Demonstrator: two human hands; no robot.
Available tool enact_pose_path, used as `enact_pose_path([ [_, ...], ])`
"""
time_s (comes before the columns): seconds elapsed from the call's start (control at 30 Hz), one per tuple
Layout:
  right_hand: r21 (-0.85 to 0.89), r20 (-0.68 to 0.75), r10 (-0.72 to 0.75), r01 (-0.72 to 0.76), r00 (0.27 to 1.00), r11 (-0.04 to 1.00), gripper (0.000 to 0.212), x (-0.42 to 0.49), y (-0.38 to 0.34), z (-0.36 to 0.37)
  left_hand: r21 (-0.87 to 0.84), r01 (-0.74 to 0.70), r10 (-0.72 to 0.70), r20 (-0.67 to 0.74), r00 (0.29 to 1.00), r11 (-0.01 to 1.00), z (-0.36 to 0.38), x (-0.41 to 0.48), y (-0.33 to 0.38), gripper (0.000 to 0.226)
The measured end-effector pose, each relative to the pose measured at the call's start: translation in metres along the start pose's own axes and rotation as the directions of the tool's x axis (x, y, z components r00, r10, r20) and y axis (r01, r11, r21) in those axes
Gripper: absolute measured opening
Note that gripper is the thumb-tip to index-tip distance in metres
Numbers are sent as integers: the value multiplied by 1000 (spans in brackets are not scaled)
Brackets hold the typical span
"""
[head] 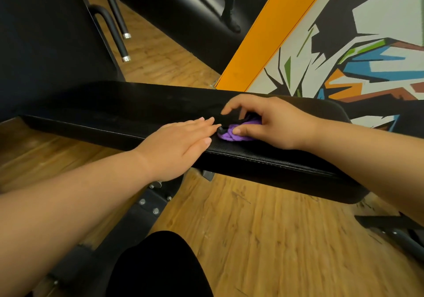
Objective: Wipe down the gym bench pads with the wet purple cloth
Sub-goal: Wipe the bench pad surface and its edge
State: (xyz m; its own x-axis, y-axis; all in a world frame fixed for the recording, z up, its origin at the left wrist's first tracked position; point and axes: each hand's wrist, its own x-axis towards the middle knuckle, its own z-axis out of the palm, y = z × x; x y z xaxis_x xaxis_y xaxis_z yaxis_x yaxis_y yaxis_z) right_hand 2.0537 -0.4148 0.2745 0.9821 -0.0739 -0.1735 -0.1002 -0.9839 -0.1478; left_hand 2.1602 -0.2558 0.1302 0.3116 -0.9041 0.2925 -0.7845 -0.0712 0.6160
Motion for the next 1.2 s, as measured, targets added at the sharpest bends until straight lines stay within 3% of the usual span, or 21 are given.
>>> enact_pose_path([
  [0.13, 12, -14, -16, 16, 1000, 1000, 22, -3, -1, 0, -7, 6, -6, 5, 1000, 1000, 2, 1, 2, 59],
  [0.37, -24, 78, 21, -20, 997, 1000, 44, -11, -2, -5, 10, -10, 10, 11, 1000, 1000, 1, 2, -1, 56],
  [0.57, 32, -7, 178, -178, 984, 983, 30, 2, -2, -2, 42, -39, 38, 18, 999, 998, -5, 7, -8, 47],
  [0.73, 41, 35, 123, -124, 992, 991, 23, -1, -13, -1, -3, -58, 58, 11, 998, 998, -6, 9, -15, 47],
  [0.9, -39, -70, 222, -225, 973, 974, 22, 13, -4, 0, 48, -83, 85, -34, 996, 995, -1, 6, -23, 59],
  [1.07, 24, 18, 106, -106, 994, 994, 16, 2, -20, 7, 66, -112, 117, -77, 990, 991, 4, 6, -27, 64],
  [1.2, -45, -24, 201, -202, 979, 978, 16, 19, -9, 2, 61, -108, 112, -61, 992, 992, 4, 6, -28, 65],
])
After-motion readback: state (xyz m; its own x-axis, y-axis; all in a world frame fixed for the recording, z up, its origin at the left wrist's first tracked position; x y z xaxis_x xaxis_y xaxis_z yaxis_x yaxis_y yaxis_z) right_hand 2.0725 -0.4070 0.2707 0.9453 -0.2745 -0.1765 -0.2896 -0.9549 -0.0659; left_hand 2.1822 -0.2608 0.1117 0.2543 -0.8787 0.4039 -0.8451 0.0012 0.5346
